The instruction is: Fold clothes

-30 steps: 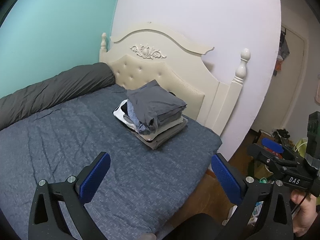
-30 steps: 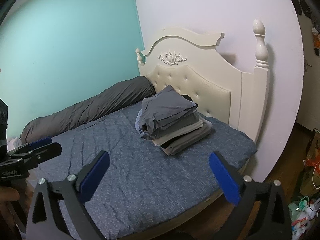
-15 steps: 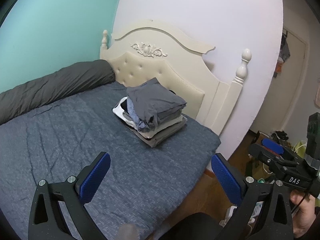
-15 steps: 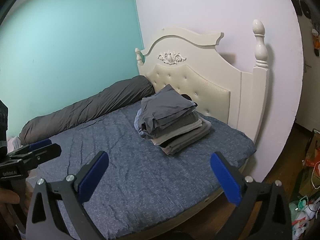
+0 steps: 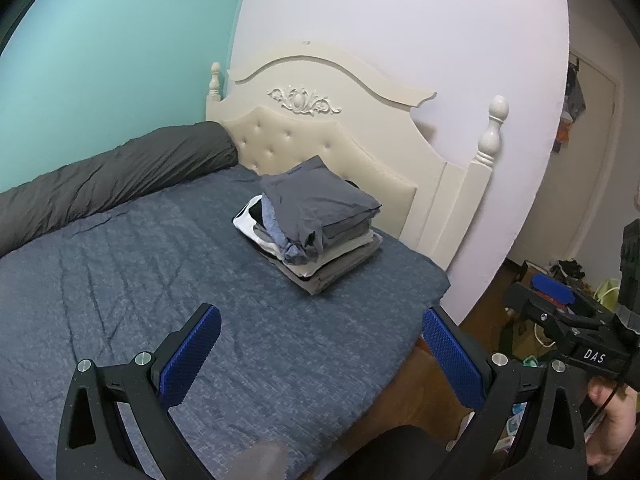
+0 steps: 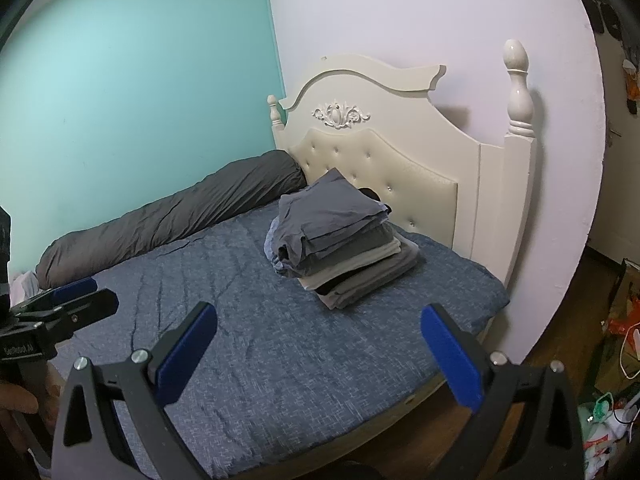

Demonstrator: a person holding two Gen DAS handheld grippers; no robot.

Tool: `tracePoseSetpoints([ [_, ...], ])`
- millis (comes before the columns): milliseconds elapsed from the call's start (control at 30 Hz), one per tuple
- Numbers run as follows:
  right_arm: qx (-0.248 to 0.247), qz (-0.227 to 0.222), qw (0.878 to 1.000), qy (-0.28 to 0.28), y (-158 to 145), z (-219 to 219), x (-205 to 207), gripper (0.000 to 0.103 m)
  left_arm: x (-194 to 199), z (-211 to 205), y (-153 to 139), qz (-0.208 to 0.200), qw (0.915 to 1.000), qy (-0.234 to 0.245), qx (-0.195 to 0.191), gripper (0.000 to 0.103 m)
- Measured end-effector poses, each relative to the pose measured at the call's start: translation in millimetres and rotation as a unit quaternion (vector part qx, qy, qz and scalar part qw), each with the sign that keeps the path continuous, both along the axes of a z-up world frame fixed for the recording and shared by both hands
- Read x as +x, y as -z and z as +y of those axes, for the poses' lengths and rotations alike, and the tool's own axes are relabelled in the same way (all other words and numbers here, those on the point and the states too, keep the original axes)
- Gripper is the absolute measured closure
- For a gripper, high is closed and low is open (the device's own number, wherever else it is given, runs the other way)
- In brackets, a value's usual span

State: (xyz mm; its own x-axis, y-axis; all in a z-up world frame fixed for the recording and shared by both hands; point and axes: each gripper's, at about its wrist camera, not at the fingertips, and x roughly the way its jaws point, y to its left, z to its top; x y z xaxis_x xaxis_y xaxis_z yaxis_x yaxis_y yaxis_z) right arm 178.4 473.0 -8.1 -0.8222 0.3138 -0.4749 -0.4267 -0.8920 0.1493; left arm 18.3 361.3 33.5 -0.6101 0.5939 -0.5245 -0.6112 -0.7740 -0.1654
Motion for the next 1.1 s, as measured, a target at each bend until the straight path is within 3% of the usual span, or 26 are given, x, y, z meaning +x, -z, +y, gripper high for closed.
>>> tracePoseSetpoints([
  [1100,0.003,-0.005,1.000,-0.001,1.5,3.2,-4.7,0.000,3.5,5.2,-2.0,-0.001,0.9999,0.010,0.005,0.000],
])
